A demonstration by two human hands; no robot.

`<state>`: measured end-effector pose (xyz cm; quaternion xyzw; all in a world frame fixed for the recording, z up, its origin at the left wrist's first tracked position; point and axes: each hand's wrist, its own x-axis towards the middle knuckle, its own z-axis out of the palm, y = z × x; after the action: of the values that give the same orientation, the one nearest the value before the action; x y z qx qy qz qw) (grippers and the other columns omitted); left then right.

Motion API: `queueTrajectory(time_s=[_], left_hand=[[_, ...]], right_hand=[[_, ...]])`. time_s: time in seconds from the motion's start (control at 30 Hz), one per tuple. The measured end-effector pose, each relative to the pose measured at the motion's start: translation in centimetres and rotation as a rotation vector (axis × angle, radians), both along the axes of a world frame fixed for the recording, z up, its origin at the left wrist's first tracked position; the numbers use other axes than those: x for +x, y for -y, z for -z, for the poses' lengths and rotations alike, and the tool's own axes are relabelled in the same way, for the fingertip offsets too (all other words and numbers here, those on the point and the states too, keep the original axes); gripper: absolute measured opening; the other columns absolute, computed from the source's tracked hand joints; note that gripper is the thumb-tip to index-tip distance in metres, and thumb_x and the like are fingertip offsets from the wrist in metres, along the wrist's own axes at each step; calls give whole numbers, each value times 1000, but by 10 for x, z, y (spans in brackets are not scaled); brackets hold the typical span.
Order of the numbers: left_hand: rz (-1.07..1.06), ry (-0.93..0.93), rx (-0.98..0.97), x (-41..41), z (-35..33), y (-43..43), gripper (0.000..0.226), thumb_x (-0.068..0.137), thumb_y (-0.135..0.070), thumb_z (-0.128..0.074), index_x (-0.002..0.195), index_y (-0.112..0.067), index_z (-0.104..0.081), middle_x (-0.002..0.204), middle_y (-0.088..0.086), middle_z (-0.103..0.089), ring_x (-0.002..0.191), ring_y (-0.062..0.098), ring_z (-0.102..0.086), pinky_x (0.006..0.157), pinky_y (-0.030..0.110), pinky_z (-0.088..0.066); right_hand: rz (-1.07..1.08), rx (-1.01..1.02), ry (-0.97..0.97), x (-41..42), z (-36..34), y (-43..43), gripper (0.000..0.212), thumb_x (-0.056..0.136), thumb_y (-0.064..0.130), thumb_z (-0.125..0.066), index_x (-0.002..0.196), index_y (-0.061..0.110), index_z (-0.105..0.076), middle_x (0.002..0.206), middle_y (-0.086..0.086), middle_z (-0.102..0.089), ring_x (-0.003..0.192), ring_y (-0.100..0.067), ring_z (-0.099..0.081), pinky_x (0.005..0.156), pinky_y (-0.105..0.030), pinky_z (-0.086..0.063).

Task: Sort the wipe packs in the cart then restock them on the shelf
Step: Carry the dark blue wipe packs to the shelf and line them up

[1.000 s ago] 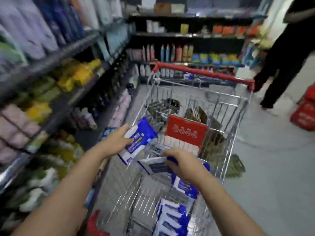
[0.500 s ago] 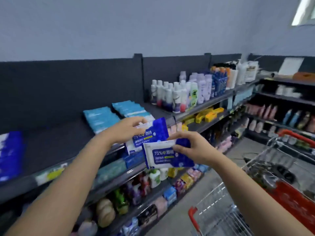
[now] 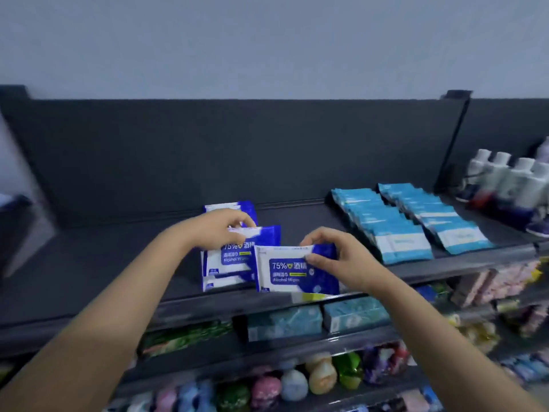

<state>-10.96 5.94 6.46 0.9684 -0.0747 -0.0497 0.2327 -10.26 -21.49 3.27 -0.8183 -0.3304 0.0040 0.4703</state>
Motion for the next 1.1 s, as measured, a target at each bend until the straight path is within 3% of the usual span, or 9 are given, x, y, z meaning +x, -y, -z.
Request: queueTrajectory(time_s=[0.13,0.27,0.37,0.53,0.67,0.83,0.97,1.03,1.1], left_hand=[[-21,-84,-10,6,34,-44,31,88,-17,-57,115,-31,-58,110,-4,-63,103,21,-59,93,37,-47],[64,-18,45,8,62,-53,45,74,-24,-66,115,-37,-55,111,-16,-61,97,10,-59,88,34,-49],[47,10,68,15,67,-58,44,75,-25,-64,114,-40,-53,112,-15,-60,93,11,-57,84,34,-50],[-26,91,90,34,65,-62,40,82,-26,-65,119,-35,-54,121,-16,-57,106,11,-55,90,35,-48],[-32,2,-85,42,64,-67,35,81,-13,-59,109,-33,-62,113,-14,-63,105,10,-58,92,31,-48],[-89,-117,-339,39,53,-64,51,85,11,-33,112,-18,-64,115,-5,-63,110,11,-56,96,23,-43],[-173,-154,-635,23,49,-62,32,97,-15,-39,107,-14,-69,107,-5,-69,98,9,-63,84,14,-47],[-176,-151,-634,19,50,-64,40,97,-35,-37,107,-18,-71,109,-5,-70,106,11,-61,95,22,-41],[-155,-163,-580,17,50,-61,39,98,-42,-40,107,-18,-71,110,-5,-69,108,7,-59,93,20,-38]], right_hand=[[-47,21,-64,17,16,-58,18,88,0,-62,88,18,-61,89,10,-64,76,5,-60,68,-11,-46],[-51,-15,-107,28,29,-81,19,87,-1,-62,88,17,-63,88,12,-65,77,7,-59,71,-10,-45],[-41,8,-158,39,30,-81,19,86,-2,-64,85,17,-64,86,11,-67,78,3,-62,70,-14,-47],[-34,23,-186,50,32,-87,18,86,-4,-63,86,14,-64,87,8,-67,79,1,-64,68,-15,-49],[37,113,-179,60,32,-96,17,87,-1,-62,85,17,-62,89,8,-67,80,-4,-64,70,-20,-52],[22,-9,-148,61,42,-120,17,89,6,-61,86,22,-56,92,10,-64,84,-6,-63,72,-18,-51],[66,-95,-3,58,50,-126,18,87,14,-64,86,29,-54,88,18,-64,87,-4,-61,75,-18,-46],[50,-170,89,60,48,-125,15,88,16,-63,93,28,-57,94,16,-62,90,-6,-58,77,-18,-43],[17,-250,154,63,47,-125,15,88,17,-63,102,24,-61,100,11,-58,93,-6,-53,81,-21,-41]])
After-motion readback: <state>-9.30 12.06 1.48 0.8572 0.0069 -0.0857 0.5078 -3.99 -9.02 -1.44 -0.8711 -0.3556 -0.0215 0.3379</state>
